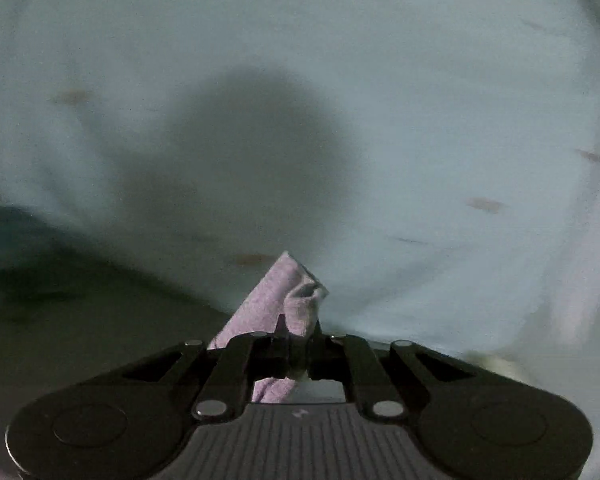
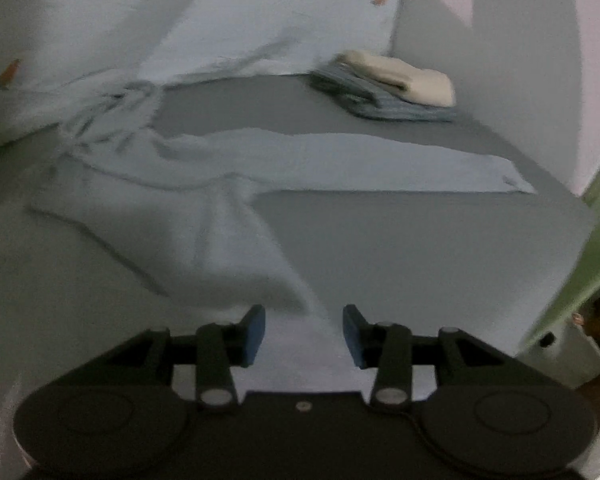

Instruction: Fold clothes

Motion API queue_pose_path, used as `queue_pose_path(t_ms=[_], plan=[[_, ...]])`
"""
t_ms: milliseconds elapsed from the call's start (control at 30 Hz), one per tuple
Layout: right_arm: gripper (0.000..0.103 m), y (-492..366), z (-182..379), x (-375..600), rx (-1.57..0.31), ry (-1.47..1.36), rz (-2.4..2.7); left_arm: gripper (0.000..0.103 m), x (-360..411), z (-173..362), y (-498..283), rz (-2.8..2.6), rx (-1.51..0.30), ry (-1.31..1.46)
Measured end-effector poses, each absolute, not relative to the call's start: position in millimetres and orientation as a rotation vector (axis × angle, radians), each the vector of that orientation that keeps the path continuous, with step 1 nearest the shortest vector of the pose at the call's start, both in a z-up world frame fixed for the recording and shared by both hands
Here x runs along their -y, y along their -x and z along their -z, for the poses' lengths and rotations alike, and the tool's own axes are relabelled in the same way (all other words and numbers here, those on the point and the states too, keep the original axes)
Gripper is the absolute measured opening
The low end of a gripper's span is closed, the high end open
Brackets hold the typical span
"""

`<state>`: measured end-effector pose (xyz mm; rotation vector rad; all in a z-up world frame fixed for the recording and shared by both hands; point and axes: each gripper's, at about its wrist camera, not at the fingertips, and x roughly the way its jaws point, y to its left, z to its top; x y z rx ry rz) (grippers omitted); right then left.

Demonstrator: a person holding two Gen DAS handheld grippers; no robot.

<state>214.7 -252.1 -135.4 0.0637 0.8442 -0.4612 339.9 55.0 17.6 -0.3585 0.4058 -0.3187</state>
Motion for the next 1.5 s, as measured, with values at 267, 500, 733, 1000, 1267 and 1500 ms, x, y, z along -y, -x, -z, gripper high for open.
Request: queue_pose_path(t_ms=[267,500,733,1000,1267,1500], plan=[[0.047,-199.7,143.7,358.8,-0.928,-0.148,0.576,0.048,206.8,101.0,-345.8,0.690,-0.886,0.068],[0.050,-222.3,150.9,379.2,-0.929,-0.142,0.467,0.069,175.1,152.7,-309.5,0.574,-1.029,0.025],[0.070,-285.5,158.3,359.7,-0.904,-0.181,0.171,0.069,88.5,165.5,-320.8,0.176,-1.055,0.097],[0.071,-363.3,182.1,347.5,-0.925,-0.167,0.022,0.075,33.6,163.2,-309.1,-0.098,-1.033,0.232],[0.000,-384.1,171.2,313.7,-0.872,0.042,-0.113,0.075,12.1,171.6,-302.9,-0.225,-1.052,0.334],[0.000,-390.5,95.7,323.8,-0.632,0.066,-0.125,0.075,13.5,172.9,-326.6,-0.258,-1.045,0.241]])
